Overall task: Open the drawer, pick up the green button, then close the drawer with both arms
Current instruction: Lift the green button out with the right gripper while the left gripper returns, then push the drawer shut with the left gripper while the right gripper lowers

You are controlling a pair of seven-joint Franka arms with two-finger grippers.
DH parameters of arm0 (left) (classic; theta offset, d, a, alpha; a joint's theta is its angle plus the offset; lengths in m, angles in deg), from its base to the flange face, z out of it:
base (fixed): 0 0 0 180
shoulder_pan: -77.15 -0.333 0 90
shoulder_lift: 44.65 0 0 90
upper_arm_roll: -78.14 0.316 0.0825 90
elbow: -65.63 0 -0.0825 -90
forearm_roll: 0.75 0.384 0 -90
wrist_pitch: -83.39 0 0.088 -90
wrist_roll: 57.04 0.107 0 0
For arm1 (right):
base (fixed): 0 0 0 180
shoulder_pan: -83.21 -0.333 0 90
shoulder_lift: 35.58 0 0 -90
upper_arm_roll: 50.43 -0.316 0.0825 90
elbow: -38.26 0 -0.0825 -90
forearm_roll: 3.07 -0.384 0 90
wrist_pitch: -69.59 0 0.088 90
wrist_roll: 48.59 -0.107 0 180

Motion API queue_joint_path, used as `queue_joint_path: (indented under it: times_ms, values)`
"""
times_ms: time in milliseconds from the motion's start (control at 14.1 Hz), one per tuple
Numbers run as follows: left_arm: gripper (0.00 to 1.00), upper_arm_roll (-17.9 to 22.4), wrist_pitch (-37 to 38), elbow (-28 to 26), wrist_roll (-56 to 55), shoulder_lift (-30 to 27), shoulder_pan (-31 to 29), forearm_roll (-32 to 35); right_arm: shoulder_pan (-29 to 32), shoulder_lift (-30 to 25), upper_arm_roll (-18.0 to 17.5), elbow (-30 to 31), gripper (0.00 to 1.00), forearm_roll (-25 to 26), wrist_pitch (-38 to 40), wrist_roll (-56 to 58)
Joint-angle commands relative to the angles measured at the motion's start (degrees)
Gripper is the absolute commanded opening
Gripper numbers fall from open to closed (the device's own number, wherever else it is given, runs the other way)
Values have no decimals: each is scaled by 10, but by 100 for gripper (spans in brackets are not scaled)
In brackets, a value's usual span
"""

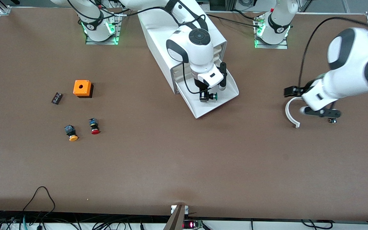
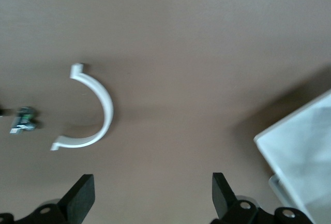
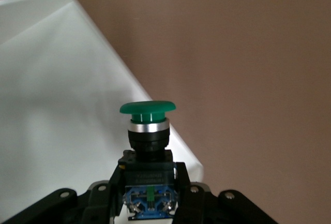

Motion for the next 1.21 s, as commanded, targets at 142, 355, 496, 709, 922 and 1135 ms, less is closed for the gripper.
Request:
queue_joint_path:
  times_ms: [142,355,496,709,922,1135]
  values:
    - [100,-14,-156,-61,-126,52,53,-7,82,-41,39,11,18,-17,5,-54]
    - [100,-43,-266,-111,-224,79,78,-7,153,-47,56,26,19,-154,-2,-63]
    - [100,-45,-325,-132,-289,99,107,-7,186,-57,58,47,19,-161,0,-62]
    - [100,-63,-371,-147,-347,118,130,-30,216,-72,58,114,19,-157,3,-71]
    - [100,-77,-371,-156,-352,118,140,-98,232,-77,84,180,19,-156,-2,-104]
    - [100,-112,-370,-173,-385,112,140,-104,253,-100,90,250,19,-154,-4,-142]
